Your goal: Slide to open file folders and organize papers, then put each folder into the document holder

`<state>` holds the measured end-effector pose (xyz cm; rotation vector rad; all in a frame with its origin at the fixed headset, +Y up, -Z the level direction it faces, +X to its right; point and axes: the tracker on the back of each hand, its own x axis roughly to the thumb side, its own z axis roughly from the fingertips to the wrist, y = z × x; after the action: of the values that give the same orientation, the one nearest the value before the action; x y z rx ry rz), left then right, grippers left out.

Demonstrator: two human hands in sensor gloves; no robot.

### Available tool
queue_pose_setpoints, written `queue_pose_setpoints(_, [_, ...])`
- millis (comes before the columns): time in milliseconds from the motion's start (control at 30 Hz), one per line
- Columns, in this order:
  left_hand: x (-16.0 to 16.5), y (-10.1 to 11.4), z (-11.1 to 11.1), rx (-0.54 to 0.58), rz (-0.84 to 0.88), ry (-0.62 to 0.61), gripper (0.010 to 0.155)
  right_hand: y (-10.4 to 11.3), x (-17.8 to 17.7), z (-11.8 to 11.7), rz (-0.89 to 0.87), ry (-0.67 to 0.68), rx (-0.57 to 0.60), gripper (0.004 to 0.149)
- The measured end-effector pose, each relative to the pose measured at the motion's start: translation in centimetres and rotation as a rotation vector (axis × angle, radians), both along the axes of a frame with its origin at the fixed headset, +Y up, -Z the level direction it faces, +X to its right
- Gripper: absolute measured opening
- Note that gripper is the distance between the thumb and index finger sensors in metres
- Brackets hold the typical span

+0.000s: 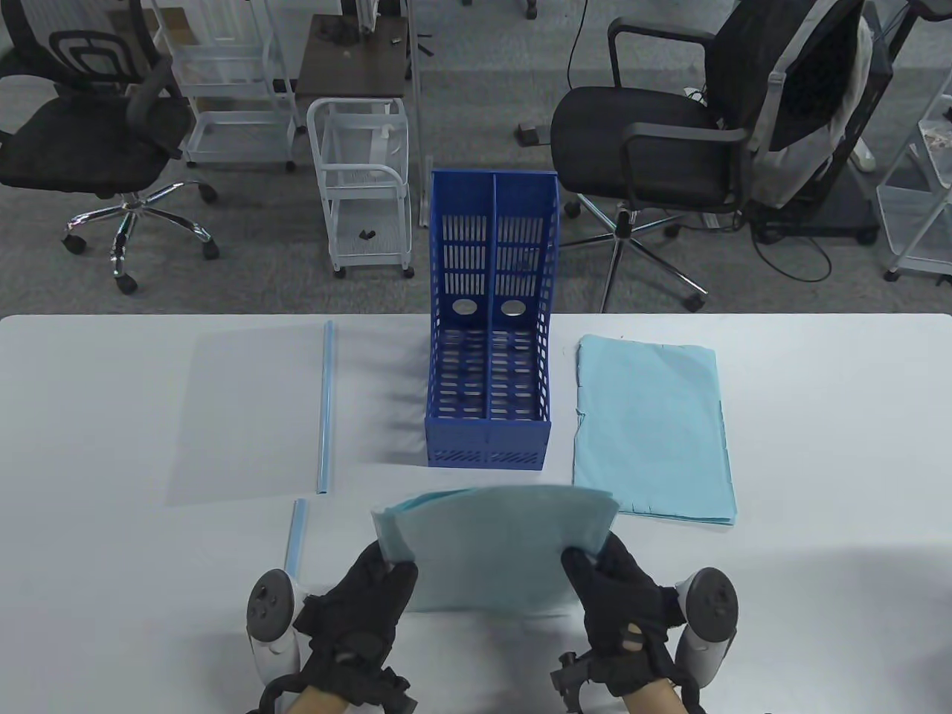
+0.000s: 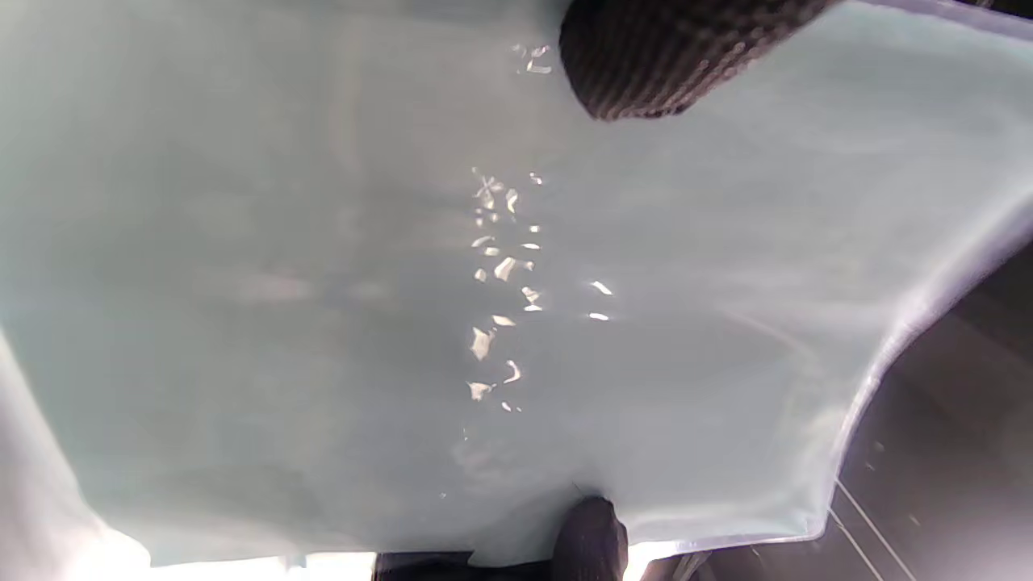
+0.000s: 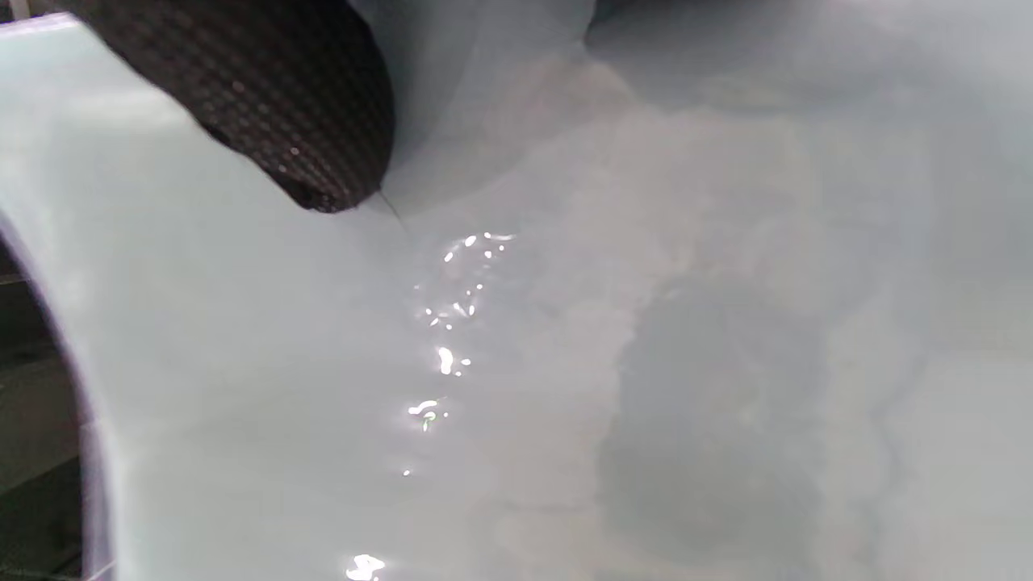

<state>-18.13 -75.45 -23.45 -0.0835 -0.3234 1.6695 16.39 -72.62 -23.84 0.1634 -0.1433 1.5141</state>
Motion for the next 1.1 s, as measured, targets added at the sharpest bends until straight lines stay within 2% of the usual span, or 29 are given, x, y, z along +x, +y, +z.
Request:
queue_pose_setpoints(33, [0.0, 0.4, 0.1, 0.033, 0.009, -0.007, 0.046, 0.4, 0.0, 0.1, 0.019, 0.01, 0.042, 0.045])
queue_pose_setpoints(100, [-0.3, 0.6, 0.1, 0.037, -0.05, 0.02, 0.055, 0.8, 0.0, 0.3, 0.099, -0.001, 0.065, 0.064])
queue_pose_setpoints(133, [-0.5, 0.3, -0.1, 0.011, -0.082, 0.025, 0.06, 0.5, 0.1, 0.1, 0.136, -0.023, 0.042, 0.071])
queue_pose_setpoints(200, [-0.6, -0.5, -0.2, -0.019, -0.065, 0.021, 0.061, -0.2, 0.1, 0.0, 0.146, -0.032, 0.0, 0.073])
queue_pose_setpoints(267, [-0.5, -0.4, -0.3, -0.023, -0.037, 0.018, 0.05, -0.4, -0.1, -0.1, 0.087, -0.006, -0.018, 0.071])
queue_pose_setpoints(333, [-0.5, 0.4, -0.1, 0.033, -0.025, 0.032, 0.044, 0.3, -0.3, 0.3, 0.046, 0.014, 0.027, 0.069])
queue_pose_setpoints(400, [-0.6, 1.1, 0.0, 0.067, -0.026, 0.017, 0.051, 1.1, -0.3, 0.6, 0.085, -0.002, 0.109, 0.069])
queue_pose_setpoints(433, [-0.7, 1.2, 0.0, 0.039, -0.082, 0.02, 0.059, 1.1, -0.3, 0.6, 0.111, -0.02, 0.114, 0.069])
queue_pose_setpoints(467, [-0.8, 0.7, -0.2, -0.009, -0.145, 0.017, 0.064, 0.7, -0.3, 0.4, 0.128, -0.044, 0.09, 0.069])
queue_pose_setpoints(533, [-0.7, -0.4, -0.4, -0.056, -0.159, 0.018, 0.053, -0.5, -0.4, 0.0, 0.121, -0.035, -0.025, 0.068])
queue_pose_setpoints(567, [-0.5, -0.6, -0.4, -0.042, -0.12, 0.017, 0.046, -1.0, -0.5, 0.0, 0.083, -0.031, -0.036, 0.057])
queue_pose_setpoints(600, [-0.2, -0.5, -0.4, -0.029, -0.05, 0.009, 0.045, -1.0, -0.7, 0.0, 0.017, -0.032, -0.022, 0.047])
queue_pose_setpoints(633, [-0.2, -0.1, -0.2, -0.02, -0.05, 0.019, 0.044, -0.6, -0.8, 0.1, 0.004, -0.03, 0.005, 0.044])
queue_pose_setpoints(700, [-0.2, 0.8, 0.0, 0.059, -0.041, 0.017, 0.045, 0.6, -0.9, 0.5, 0.031, -0.032, 0.102, 0.044])
queue_pose_setpoints(767, [-0.4, 0.9, 0.1, 0.058, -0.082, 0.015, 0.054, 1.0, -0.8, 0.6, 0.078, -0.044, 0.134, 0.053])
queue_pose_setpoints(800, [-0.5, 0.7, 0.0, 0.031, -0.105, 0.022, 0.061, 0.7, -0.7, 0.5, 0.096, -0.06, 0.101, 0.062])
queue_pose_setpoints(833, [-0.7, 0.3, -0.2, 0.002, -0.108, 0.017, 0.064, 0.2, -0.6, 0.3, 0.115, -0.055, 0.034, 0.065])
queue_pose_setpoints(900, [-0.9, -0.5, -0.5, -0.03, -0.08, 0.022, 0.06, -1.0, -0.5, 0.0, 0.071, -0.037, -0.069, 0.064])
queue_pose_setpoints(933, [-0.8, -0.5, -0.6, -0.021, -0.085, 0.016, 0.053, -1.1, -0.6, 0.0, 0.042, -0.032, -0.073, 0.061])
queue_pose_setpoints(967, [-0.6, -0.4, -0.5, -0.002, -0.09, 0.02, 0.047, -0.9, -0.7, 0.1, 0.037, -0.034, -0.068, 0.055])
queue_pose_setpoints(1033, [-0.3, 0.3, -0.3, 0.058, -0.083, 0.043, 0.046, 0.0, -0.7, 0.4, 0.054, -0.083, 0.037, 0.046])
queue_pose_setpoints(1100, [-0.4, 1.1, -0.1, 0.094, -0.064, 0.037, 0.05, 0.9, -0.7, 0.7, 0.087, -0.066, 0.115, 0.051])
